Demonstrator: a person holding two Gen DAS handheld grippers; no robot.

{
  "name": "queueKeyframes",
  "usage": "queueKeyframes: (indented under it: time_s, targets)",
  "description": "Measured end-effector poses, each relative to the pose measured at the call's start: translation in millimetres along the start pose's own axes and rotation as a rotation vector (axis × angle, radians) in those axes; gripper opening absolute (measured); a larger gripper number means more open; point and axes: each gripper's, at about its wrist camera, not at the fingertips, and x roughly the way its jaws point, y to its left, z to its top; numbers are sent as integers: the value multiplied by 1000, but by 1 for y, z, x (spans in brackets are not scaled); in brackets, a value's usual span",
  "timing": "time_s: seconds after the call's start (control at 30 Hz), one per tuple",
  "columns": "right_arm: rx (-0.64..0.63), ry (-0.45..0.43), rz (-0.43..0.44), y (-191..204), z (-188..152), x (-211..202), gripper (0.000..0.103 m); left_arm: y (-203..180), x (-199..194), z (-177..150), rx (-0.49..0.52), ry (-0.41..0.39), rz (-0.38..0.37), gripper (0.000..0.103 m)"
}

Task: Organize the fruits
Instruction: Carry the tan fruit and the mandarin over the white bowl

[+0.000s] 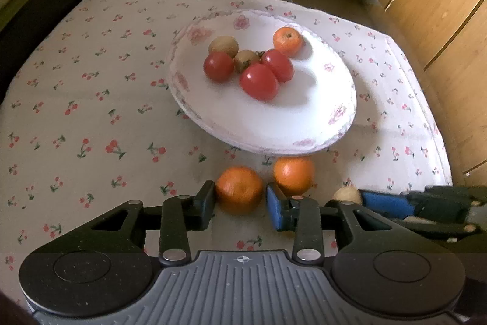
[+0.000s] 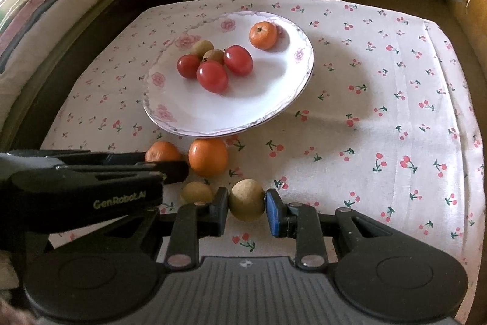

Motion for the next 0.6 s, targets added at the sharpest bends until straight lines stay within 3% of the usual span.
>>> queueKeyframes:
  time_s: [0.6]
  targets:
    - [11, -13, 5, -3, 1, -2, 29, -1, 1, 3, 7, -13, 18, 42]
